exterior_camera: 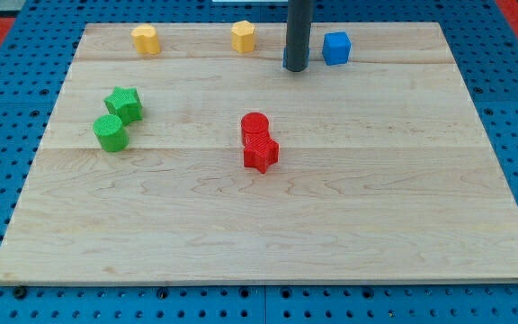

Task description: Place the triangle parallel to the red circle

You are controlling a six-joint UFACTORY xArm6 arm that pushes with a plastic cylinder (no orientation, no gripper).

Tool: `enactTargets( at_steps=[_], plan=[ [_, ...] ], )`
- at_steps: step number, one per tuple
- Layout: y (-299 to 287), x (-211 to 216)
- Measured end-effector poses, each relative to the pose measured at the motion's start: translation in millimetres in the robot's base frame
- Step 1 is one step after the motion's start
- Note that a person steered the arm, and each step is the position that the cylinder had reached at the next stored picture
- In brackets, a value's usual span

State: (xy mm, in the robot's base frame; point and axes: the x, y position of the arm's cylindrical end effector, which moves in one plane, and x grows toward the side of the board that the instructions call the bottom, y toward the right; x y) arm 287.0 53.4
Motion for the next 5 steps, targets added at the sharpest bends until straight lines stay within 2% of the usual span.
enactTargets(
  at_steps=[2,3,5],
  plan=[
    [52.4,-8.1],
    [65.6,-29.5],
    [-4.6,-44.8]
  ],
)
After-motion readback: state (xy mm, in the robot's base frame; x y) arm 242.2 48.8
